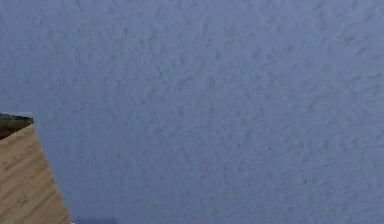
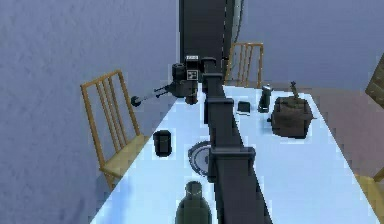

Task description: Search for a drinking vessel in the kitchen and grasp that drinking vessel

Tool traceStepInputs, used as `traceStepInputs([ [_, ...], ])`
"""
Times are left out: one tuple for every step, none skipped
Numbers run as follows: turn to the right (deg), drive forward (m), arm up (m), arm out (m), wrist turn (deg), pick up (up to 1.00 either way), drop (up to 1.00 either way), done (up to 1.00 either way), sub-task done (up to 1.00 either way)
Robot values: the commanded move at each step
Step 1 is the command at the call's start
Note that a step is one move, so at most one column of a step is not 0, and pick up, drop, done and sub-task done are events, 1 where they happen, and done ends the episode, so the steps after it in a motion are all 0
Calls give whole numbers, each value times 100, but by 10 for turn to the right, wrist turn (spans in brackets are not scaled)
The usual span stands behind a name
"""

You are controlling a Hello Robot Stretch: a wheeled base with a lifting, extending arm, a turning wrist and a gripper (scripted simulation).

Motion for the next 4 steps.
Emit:
traceStepInputs([
  [0,0,0,0,150,0,0,0,0],
  [0,0,-30,0,0,0,0,0,0],
  [0,0,0,0,0,100,0,0,0],
  [0,0,10,0,0,0,0,0,0],
])
